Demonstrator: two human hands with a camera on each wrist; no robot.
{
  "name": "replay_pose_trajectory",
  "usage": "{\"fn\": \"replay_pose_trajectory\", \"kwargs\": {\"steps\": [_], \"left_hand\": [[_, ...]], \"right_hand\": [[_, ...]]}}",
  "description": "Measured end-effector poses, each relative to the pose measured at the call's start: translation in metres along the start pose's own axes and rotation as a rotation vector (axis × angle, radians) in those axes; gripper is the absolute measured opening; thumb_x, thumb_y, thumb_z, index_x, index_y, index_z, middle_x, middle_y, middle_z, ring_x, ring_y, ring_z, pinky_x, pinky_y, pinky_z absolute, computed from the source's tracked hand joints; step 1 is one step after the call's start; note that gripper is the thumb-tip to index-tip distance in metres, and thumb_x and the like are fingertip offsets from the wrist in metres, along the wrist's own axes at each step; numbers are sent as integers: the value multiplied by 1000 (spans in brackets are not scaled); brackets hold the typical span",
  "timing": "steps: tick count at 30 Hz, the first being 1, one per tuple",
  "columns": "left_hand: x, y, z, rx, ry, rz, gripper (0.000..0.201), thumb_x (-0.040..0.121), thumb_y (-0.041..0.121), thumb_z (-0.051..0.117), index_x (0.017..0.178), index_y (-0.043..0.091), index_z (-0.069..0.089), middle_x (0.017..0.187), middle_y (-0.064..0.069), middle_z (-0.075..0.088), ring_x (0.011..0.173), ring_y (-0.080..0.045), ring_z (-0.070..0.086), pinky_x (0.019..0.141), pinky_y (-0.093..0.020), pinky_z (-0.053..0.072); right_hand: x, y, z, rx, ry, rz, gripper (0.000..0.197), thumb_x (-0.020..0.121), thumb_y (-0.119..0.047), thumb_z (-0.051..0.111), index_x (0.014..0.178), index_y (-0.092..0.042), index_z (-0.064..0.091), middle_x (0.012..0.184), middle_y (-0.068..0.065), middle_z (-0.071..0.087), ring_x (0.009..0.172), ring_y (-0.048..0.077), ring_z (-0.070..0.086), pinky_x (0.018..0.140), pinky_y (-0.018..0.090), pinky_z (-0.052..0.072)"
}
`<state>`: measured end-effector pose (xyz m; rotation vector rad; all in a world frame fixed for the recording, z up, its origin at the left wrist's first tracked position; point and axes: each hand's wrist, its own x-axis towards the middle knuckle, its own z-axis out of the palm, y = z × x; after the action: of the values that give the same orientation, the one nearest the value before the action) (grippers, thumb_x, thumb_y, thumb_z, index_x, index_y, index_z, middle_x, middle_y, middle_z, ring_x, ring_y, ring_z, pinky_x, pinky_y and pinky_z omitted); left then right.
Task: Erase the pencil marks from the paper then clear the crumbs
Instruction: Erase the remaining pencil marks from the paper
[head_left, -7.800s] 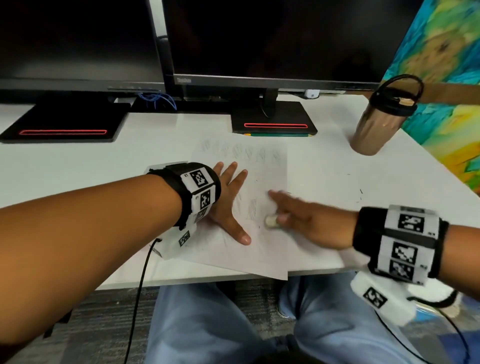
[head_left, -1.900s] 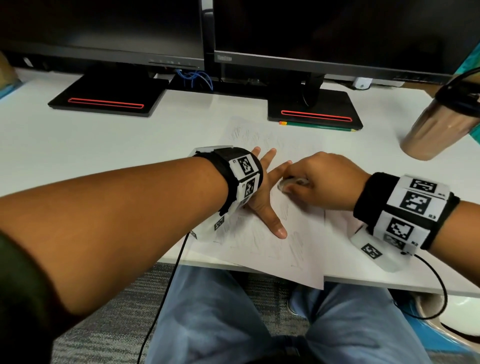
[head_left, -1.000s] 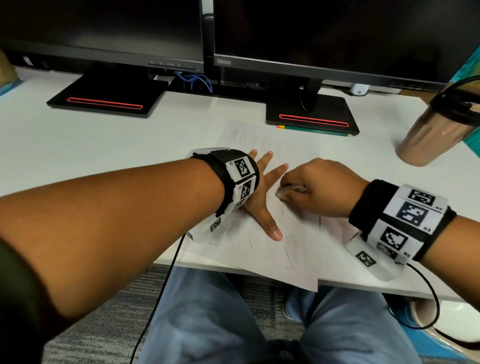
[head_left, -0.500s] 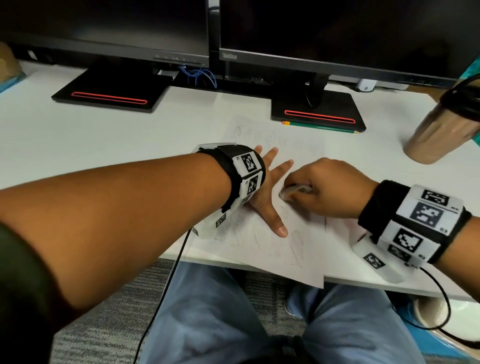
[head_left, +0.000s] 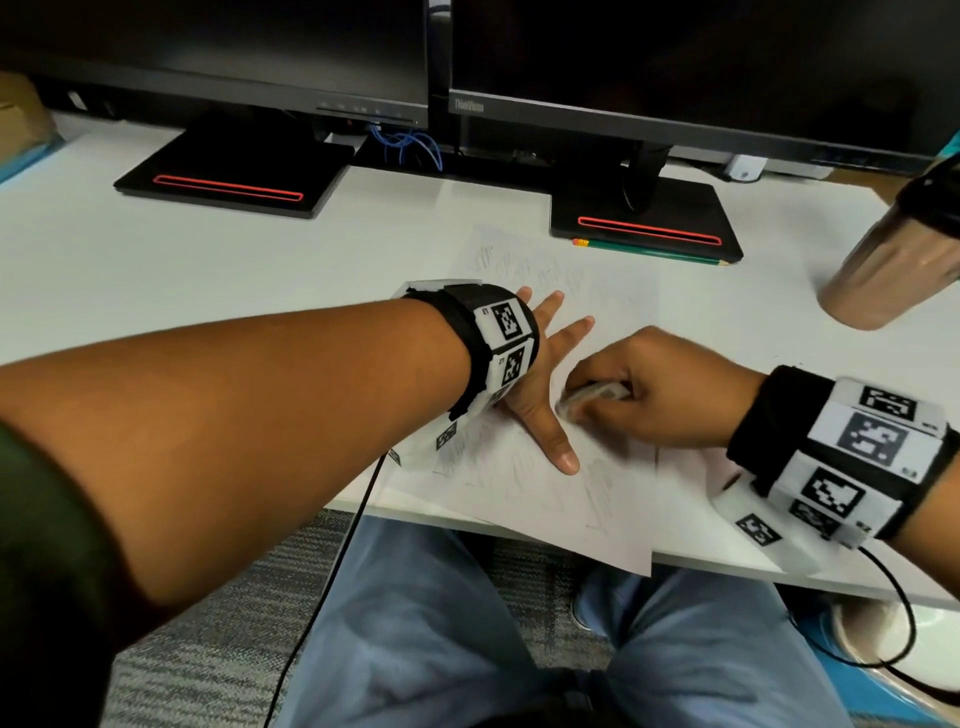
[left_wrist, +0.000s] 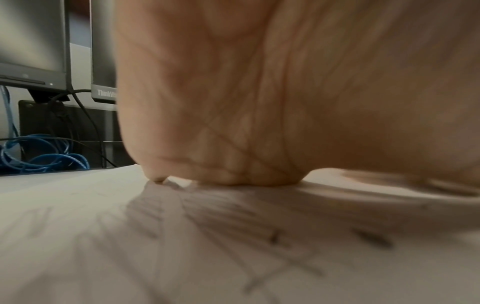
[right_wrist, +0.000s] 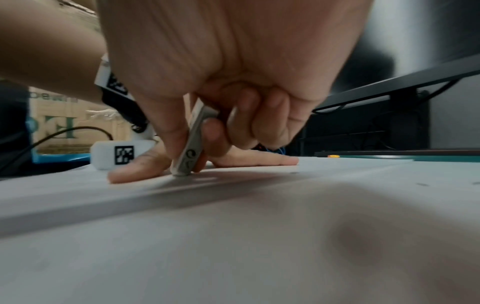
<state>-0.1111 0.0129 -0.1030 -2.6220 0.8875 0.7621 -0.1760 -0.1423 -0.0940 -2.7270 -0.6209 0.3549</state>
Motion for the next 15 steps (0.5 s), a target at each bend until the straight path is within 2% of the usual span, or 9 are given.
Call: {"fn": "replay_pose_trajectory", "kwargs": {"steps": [2,5,7,9,11,13,15], "left_hand": [[0,-1,-1,-6,-3,0,152,43,94,63,146,38,-34,158,-4,-38,146,-39,-27,115,-66,-1],[2,0,0,0,-11,-2,154,42,93,65,146,38,-34,157,-5,-38,146,-39,-28,114,-67,-1],[1,1,0,9,-12,-1,153,43,93,65,146,38,-35,157,-5,-39,146,-39,-28,115,-67,-1],[0,1,-1,8,-11,-3,152,44,92,64,146,37,-35,157,-5,-39,146,-39,-28,115,-66,-1],[0,1,-2,-5,-16,-2,153,44,92,65,146,38,-35,157,-5,-39,146,-39,-28,115,-66,-2],[0,1,-1,1,-14,-5,154,43,92,65,146,38,-35,157,-5,-38,146,-38,-28,115,-66,-2],[-1,2,-1,11,-13,-7,152,44,92,65,146,37,-34,157,-6,-38,146,-39,-28,115,-66,-2]], "right_hand": [[2,-1,-1,-43,36,-3,16,86,-36,59,92,-29,73,76,-11,70,68,7,63,67,38,55],[1,-5,5,44,-48,-63,14,87,-29,61,91,-28,73,76,-10,71,68,7,64,67,35,54],[1,-3,2,66,-27,-25,12,88,-29,64,92,-29,74,75,-14,70,68,4,63,67,32,54],[3,-1,-1,1,33,-6,12,88,-32,64,92,-28,74,73,-13,69,67,4,61,67,34,54],[4,-3,2,10,6,-38,13,87,-31,63,92,-27,74,76,-12,70,68,5,62,67,34,54],[4,-4,4,75,-46,-57,12,87,-29,64,93,-28,75,77,-15,70,69,3,62,67,29,53],[5,0,0,57,-9,-19,11,87,-31,65,94,-29,74,74,-18,69,68,1,62,67,28,53]]}}
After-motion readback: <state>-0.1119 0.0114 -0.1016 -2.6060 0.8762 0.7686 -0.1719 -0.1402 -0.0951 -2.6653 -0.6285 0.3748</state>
